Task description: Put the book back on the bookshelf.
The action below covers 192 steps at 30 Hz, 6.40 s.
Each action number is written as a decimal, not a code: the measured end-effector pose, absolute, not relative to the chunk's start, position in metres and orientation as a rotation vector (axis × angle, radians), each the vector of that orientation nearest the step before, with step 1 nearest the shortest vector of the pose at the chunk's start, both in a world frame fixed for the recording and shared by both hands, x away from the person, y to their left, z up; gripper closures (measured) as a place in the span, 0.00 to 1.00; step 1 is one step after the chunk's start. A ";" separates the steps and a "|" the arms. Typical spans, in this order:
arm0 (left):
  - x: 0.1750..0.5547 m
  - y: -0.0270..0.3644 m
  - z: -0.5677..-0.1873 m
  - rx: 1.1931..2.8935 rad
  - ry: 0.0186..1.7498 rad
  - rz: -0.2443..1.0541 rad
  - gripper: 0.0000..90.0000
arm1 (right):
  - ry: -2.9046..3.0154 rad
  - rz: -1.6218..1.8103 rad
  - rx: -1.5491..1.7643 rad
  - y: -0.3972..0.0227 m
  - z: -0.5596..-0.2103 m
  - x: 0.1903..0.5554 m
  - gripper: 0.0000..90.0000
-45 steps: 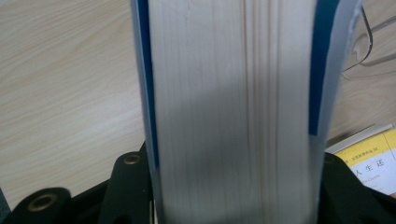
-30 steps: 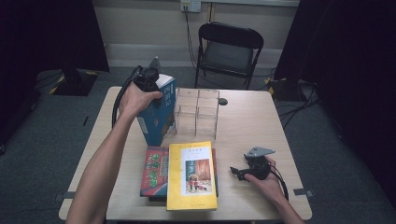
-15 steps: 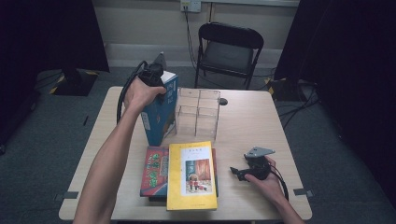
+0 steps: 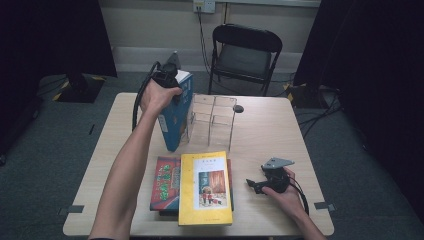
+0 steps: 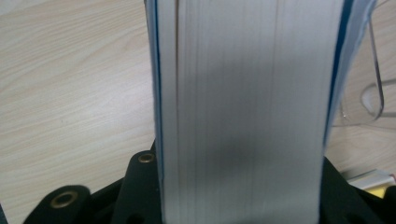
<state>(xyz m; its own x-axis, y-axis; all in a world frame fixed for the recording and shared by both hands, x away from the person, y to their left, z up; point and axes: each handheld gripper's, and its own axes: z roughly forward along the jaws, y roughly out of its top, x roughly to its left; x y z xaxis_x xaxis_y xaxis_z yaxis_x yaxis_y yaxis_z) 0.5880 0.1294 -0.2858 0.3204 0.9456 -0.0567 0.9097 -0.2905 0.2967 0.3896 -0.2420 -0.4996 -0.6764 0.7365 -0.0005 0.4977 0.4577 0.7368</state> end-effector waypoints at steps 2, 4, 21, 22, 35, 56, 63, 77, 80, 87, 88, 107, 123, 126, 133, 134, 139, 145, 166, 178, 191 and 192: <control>0.588 0.128 -0.286 2.315 1.679 0.198 0.68 | 2.395 1.052 1.047 -0.242 -0.500 0.389 0.17; 0.585 0.128 -0.283 2.312 1.663 0.234 0.67 | 2.399 1.052 1.046 -0.242 -0.500 0.389 0.17; 0.566 0.159 -0.276 2.176 1.567 0.354 0.61 | 2.401 1.056 1.038 -0.241 -0.500 0.388 0.17; 0.566 0.162 -0.277 2.167 1.567 0.347 0.61 | 2.401 1.056 1.039 -0.241 -0.500 0.388 0.17; 0.547 0.170 -0.286 2.122 1.462 0.411 0.56 | 2.403 1.057 1.037 -0.241 -0.500 0.388 0.17; 0.487 0.198 -0.339 1.919 1.072 0.596 0.50 | 2.405 1.051 1.036 -0.241 -0.499 0.388 0.17; 0.480 0.201 -0.364 1.870 1.058 0.561 0.52 | 2.404 1.051 1.036 -0.241 -0.499 0.388 0.17; 0.466 0.211 -0.382 1.808 1.041 0.508 0.60 | 2.404 1.053 1.038 -0.240 -0.500 0.388 0.17; 0.464 0.213 -0.386 1.802 1.026 0.487 0.62 | 2.404 1.052 1.040 -0.240 -0.499 0.388 0.17; 0.460 0.215 -0.393 1.792 1.020 0.462 0.63 | 2.405 1.055 1.035 -0.240 -0.500 0.389 0.17; 0.459 0.214 -0.394 1.791 1.021 0.451 0.63 | 2.405 1.056 1.034 -0.240 -0.500 0.389 0.17; 0.448 0.215 -0.402 1.813 1.022 0.432 0.54 | 2.406 1.058 1.032 -0.240 -0.500 0.389 0.17; 0.397 0.215 -0.418 1.930 1.006 0.290 0.55 | 2.414 1.022 1.055 -0.236 -0.496 0.389 0.24; 0.381 0.209 -0.426 1.958 0.982 0.253 0.53 | 2.429 1.012 1.067 -0.234 -0.493 0.388 0.26; 0.359 0.195 -0.430 2.015 0.925 0.193 0.49 | 2.407 1.136 1.059 -0.226 -0.473 0.380 0.27; 0.357 0.192 -0.431 2.029 0.922 0.194 0.49 | 2.391 1.169 1.054 -0.224 -0.468 0.378 0.26; 0.357 0.175 -0.433 2.056 0.884 0.157 0.47 | 2.357 1.289 1.010 -0.203 -0.439 0.371 0.22; 0.360 0.158 -0.437 2.073 0.861 0.133 0.44 | 2.407 1.366 0.904 -0.165 -0.416 0.371 0.20; 0.364 0.155 -0.447 2.019 0.869 0.107 0.33 | 2.517 1.325 1.036 -0.140 -0.447 0.374 0.15; 0.363 0.155 -0.449 2.009 0.865 0.117 0.32 | 2.543 1.299 1.057 -0.137 -0.445 0.379 0.14; 0.363 0.157 -0.450 1.995 0.854 0.117 0.32 | 2.461 1.474 1.131 -0.149 -0.437 0.377 0.35; 0.363 0.157 -0.451 1.991 0.851 0.116 0.32 | 2.455 1.476 1.121 -0.149 -0.435 0.375 0.36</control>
<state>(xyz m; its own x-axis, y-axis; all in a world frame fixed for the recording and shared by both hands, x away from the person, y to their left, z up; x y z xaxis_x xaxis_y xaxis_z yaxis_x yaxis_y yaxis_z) 0.3629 0.1571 -0.4507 0.7550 0.6072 -0.2474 0.5185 -0.3220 0.7922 0.3754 -0.1486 -0.4354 -0.7326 0.6122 0.2977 0.5500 0.2746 0.7887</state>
